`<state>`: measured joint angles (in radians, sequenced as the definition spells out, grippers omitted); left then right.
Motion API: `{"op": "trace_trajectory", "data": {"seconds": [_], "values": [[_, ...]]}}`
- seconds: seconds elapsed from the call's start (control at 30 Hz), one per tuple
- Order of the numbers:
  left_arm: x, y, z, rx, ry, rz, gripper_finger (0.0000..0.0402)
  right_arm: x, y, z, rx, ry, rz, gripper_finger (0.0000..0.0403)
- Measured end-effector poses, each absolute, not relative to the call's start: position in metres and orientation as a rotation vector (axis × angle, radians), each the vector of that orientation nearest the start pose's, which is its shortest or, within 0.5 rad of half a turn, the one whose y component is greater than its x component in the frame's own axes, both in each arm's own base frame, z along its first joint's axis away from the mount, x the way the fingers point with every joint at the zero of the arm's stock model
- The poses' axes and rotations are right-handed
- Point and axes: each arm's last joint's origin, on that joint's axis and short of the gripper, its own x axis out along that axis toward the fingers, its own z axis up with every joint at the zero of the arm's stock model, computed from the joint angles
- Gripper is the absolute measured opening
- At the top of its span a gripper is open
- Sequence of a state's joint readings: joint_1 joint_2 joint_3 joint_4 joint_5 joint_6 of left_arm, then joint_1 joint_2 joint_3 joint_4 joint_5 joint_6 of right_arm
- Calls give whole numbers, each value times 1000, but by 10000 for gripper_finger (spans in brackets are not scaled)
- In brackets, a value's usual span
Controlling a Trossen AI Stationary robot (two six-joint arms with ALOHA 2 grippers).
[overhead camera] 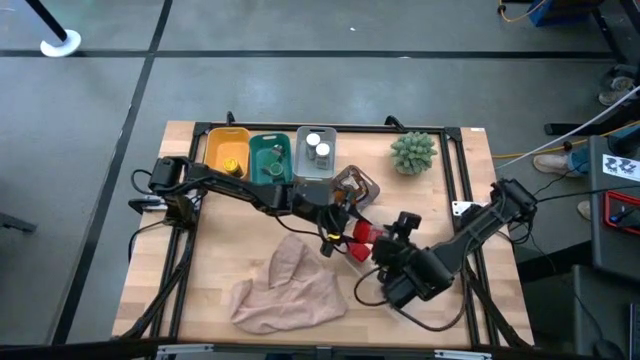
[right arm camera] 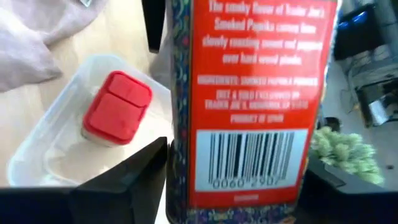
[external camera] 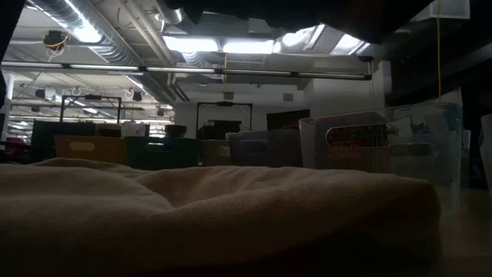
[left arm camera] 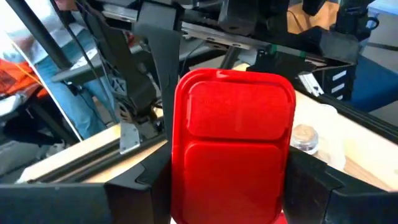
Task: Sort spices by type
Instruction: Put the red seasoning can into the left transparent bin
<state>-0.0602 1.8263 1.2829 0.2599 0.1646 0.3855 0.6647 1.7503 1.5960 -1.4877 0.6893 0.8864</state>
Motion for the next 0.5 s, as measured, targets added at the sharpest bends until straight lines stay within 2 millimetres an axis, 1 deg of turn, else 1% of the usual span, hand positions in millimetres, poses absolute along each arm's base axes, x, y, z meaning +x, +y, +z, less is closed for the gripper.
{"op": "trace_trajectory", "data": {"seconds": [0.2,0.27,0.33,0.43,0.5], "values": [[422,-28,262,371,233,-271,202,242,185,300,-295,1137,-496,251],[422,-26,260,360,263,-250,201,235,187,298,-307,1207,-477,250],[423,-24,260,352,259,-230,201,236,190,297,-271,1203,-459,250],[425,-23,259,341,252,-227,201,237,186,292,-265,1212,-487,250],[427,-23,253,332,269,-244,201,236,186,291,-263,1240,-481,250]]}}
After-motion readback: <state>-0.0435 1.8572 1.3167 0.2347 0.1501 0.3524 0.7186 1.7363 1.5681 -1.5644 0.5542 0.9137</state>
